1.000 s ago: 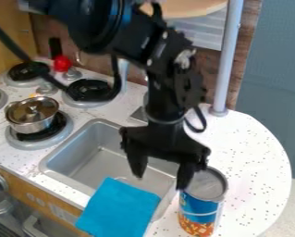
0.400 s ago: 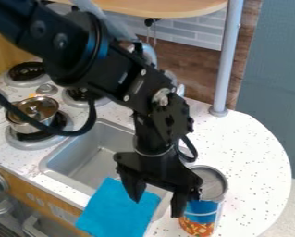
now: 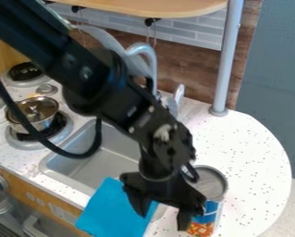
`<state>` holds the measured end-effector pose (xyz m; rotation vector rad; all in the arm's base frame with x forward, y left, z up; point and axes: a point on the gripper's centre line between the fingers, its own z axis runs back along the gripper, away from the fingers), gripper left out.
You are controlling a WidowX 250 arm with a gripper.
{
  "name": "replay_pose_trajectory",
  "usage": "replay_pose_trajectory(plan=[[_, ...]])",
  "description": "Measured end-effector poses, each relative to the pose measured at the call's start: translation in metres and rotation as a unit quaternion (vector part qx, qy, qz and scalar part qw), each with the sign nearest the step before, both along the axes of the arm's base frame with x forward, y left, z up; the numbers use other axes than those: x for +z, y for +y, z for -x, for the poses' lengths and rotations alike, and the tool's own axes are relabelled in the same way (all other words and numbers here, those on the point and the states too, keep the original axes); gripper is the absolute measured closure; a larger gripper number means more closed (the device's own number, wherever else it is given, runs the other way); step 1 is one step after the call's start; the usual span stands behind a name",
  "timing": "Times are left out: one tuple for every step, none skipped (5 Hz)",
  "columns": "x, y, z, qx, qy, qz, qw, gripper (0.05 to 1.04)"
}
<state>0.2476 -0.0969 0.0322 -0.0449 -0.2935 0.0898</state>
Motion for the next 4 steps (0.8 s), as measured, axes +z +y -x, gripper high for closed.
replay_pose_trajectory(plan=[[-0.017, -0.007, -0.005, 0.006, 0.007, -0.014, 0.9999, 0.082], [-0.022, -0.017, -0.017, 0.000, 0.007, -0.019, 0.9998, 0.082], [-0.025, -0.026, -0.022, 0.002, 0.008, -0.019, 0.9998, 0.082], [-0.030, -0.034, -0.033, 0.017, 0.013, -0.025, 0.9995, 0.082]])
